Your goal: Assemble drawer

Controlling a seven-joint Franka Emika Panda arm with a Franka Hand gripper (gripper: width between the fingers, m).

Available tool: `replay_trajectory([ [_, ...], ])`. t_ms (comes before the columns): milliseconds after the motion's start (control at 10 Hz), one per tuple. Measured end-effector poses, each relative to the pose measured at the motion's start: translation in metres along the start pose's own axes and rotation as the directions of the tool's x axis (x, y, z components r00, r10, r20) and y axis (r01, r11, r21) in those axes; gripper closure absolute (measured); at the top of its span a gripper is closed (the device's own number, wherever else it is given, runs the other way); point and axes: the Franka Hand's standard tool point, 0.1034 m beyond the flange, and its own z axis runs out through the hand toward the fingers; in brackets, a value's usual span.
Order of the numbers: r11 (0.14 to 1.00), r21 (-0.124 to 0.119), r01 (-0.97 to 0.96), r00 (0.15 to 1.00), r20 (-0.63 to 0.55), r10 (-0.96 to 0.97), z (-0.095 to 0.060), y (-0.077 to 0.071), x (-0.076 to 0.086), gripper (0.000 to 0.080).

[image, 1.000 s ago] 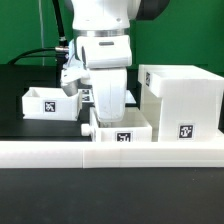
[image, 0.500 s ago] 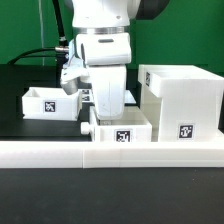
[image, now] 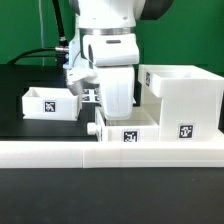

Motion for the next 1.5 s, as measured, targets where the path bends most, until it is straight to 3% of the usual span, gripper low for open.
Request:
replay_trajectory([
  [600, 1.0, 0.004, 0.001, 1.0, 0.007, -0.001, 0.002, -0.002, -0.002, 0.0758],
  [1100, 0.999, 0.005, 0.049, 0.999, 0.012, -0.049, 0.003, -0.001, 0.013, 0.0758],
  [1500, 0.999, 0.005, 0.043, 0.999, 0.012, -0.043, 0.003, -0.001, 0.011, 0.0758],
])
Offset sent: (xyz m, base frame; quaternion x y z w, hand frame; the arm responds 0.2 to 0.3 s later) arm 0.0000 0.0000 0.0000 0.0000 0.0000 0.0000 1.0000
